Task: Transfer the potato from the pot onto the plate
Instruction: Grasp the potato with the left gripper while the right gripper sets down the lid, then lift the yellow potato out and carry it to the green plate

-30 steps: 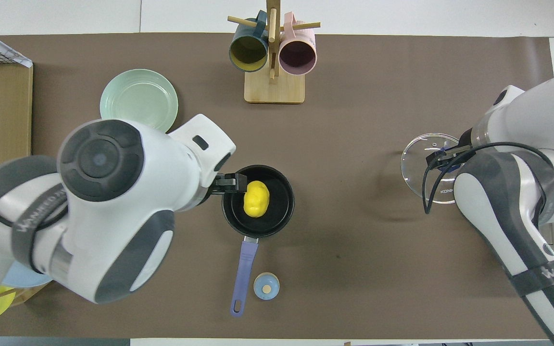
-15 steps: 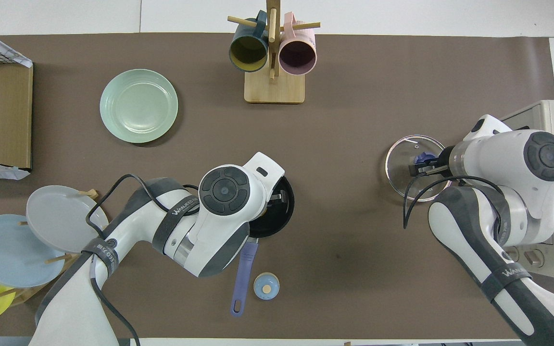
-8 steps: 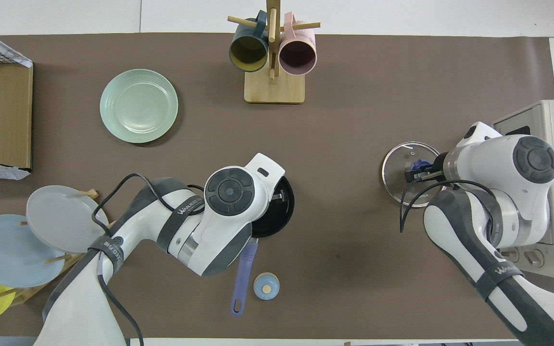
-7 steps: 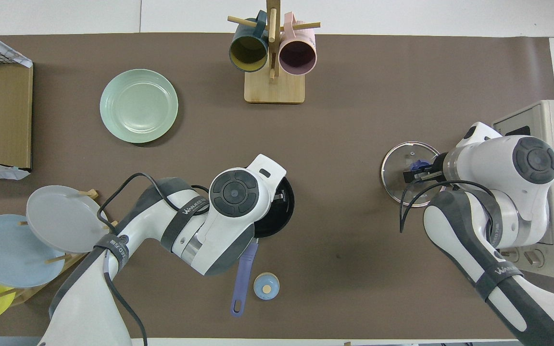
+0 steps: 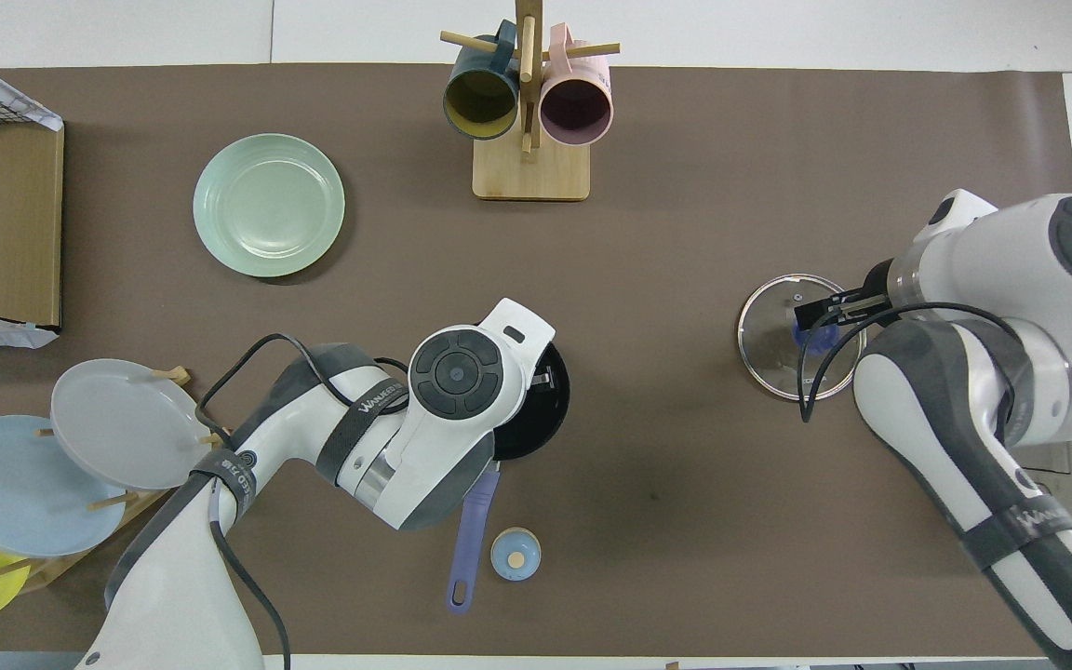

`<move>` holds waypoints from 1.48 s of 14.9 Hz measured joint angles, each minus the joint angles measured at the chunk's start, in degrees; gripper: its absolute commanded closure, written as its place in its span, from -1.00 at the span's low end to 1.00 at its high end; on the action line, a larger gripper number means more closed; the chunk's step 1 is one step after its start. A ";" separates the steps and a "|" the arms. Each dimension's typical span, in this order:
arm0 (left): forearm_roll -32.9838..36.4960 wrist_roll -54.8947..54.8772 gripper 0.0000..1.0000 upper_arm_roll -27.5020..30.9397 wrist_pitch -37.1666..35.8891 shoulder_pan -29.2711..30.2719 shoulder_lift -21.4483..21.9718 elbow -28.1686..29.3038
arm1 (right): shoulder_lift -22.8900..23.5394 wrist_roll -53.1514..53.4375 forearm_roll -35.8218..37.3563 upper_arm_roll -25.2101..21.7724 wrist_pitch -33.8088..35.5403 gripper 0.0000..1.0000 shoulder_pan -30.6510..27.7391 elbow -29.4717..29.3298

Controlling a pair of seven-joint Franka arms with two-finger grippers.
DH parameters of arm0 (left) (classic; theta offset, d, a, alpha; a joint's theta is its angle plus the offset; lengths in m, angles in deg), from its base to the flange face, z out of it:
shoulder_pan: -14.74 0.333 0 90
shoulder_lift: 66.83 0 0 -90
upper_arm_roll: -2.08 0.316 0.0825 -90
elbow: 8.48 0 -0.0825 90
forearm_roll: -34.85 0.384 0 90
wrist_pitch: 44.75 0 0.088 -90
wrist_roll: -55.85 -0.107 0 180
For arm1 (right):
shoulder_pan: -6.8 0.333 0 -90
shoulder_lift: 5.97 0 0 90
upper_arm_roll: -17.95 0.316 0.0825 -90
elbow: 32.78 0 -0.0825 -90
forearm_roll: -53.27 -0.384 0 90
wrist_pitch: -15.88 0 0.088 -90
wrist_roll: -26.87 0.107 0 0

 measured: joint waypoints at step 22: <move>-3.02 -20.22 1.00 2.06 -29.60 19.39 4.96 -27.41 | -5.68 8.25 3.35 -16.61 32.08 -1.00 15.69 -20.61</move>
